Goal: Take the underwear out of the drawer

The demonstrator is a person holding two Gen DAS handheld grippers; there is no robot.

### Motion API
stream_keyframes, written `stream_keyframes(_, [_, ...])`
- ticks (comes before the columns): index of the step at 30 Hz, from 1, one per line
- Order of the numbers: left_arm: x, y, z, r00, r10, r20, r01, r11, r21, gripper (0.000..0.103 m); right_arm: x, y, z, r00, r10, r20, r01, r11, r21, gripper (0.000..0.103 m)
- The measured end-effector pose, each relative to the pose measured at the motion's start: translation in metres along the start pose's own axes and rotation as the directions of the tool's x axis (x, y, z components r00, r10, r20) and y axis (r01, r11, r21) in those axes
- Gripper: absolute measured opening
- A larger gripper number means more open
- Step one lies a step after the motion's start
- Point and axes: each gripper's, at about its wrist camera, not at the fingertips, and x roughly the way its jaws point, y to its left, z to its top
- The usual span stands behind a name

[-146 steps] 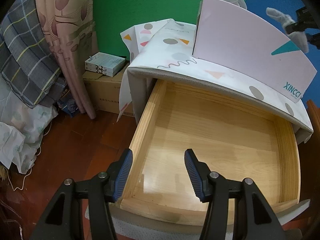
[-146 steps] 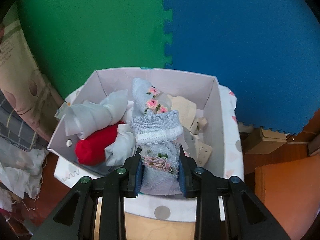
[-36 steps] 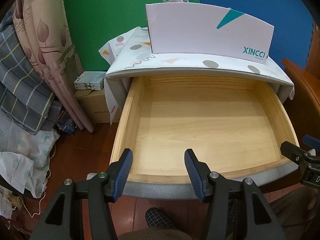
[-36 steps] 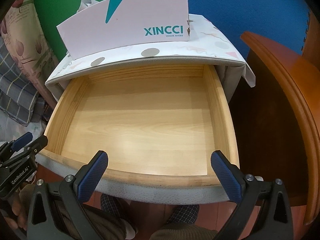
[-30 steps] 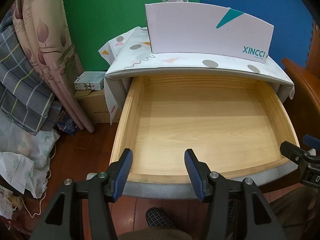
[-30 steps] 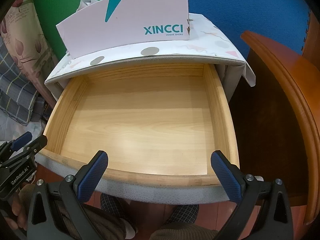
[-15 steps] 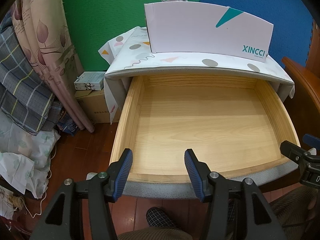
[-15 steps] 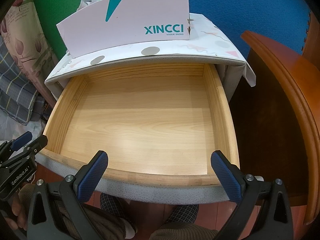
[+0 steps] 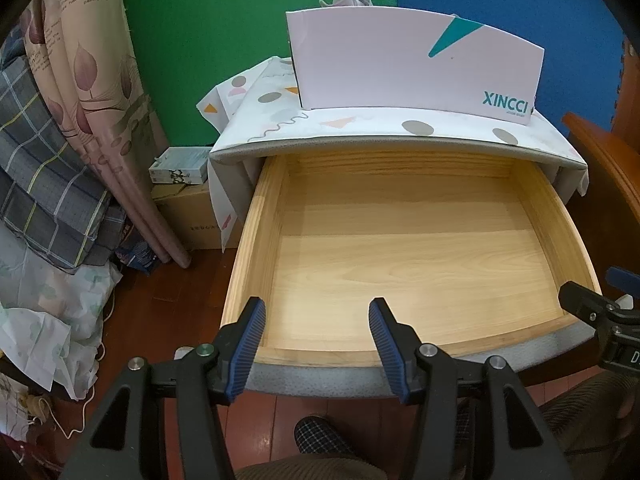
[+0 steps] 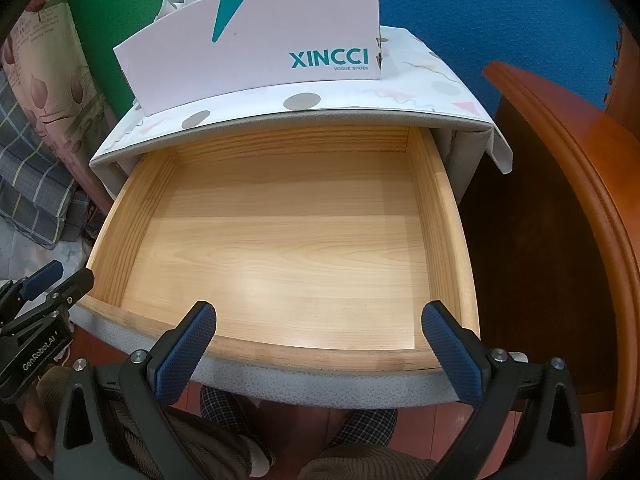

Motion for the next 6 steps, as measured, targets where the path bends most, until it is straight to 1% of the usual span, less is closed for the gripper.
stream_keyframes(6, [0.0013, 0.0012, -0.0001, 1.0, -0.006, -0.004, 0.006, 1.0, -0.003, 0.055, -0.0003, 0.0, -0.0002, 1.0, 0.0, 0.0, 0.0, 1.0, -0.001, 0.102])
